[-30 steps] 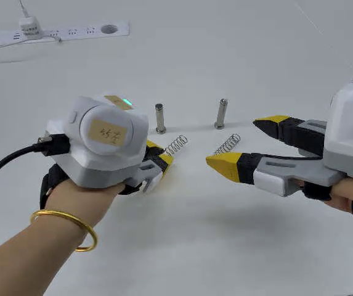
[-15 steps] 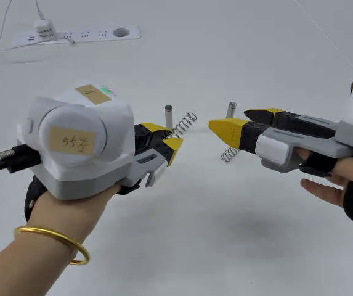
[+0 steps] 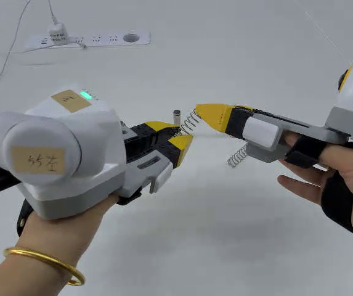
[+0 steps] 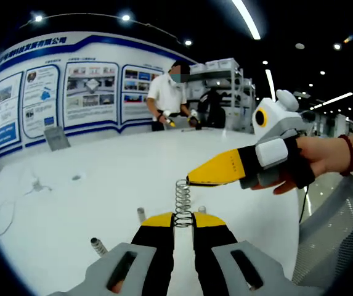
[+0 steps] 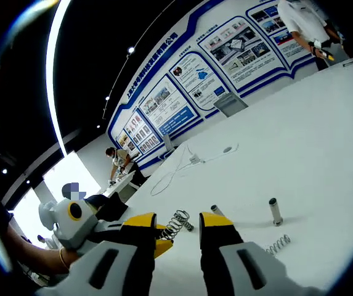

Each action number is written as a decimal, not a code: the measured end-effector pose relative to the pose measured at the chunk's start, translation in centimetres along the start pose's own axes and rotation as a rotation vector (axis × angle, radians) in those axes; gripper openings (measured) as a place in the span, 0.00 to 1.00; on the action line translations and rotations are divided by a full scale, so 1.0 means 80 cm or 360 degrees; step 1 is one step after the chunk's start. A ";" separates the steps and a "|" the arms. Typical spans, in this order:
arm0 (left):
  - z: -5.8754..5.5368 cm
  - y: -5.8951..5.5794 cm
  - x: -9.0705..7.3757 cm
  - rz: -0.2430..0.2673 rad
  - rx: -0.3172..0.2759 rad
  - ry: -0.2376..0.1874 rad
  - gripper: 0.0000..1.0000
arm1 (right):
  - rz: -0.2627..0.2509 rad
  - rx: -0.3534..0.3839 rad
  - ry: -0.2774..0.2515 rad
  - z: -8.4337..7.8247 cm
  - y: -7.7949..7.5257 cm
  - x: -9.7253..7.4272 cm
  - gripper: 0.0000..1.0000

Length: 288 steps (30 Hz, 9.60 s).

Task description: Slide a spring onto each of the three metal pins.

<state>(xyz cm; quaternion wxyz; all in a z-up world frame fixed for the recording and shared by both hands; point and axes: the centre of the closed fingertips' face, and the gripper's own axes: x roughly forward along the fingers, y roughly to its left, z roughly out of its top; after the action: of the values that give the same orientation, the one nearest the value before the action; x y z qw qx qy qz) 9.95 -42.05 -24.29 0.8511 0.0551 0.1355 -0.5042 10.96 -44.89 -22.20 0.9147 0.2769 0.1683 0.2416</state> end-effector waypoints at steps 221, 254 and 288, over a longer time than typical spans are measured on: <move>-0.035 0.026 0.004 0.0148 -0.0035 0.0192 0.84 | -0.0394 -0.0798 0.0281 -0.005 -0.077 -0.036 0.53; -0.071 -0.028 0.091 -0.0115 0.0021 0.0387 0.49 | -0.0407 -0.0794 0.0302 -0.018 -0.099 -0.081 0.52; -0.096 -0.048 0.136 -0.0181 -0.0042 0.0448 0.18 | -0.0498 -0.0674 0.0281 -0.024 -0.124 -0.088 0.49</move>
<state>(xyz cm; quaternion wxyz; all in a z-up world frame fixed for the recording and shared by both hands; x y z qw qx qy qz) 10.18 -51.30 -34.57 0.7944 0.1063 0.2630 -0.5371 7.74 -55.10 -28.31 0.9602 0.0282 0.2338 0.1504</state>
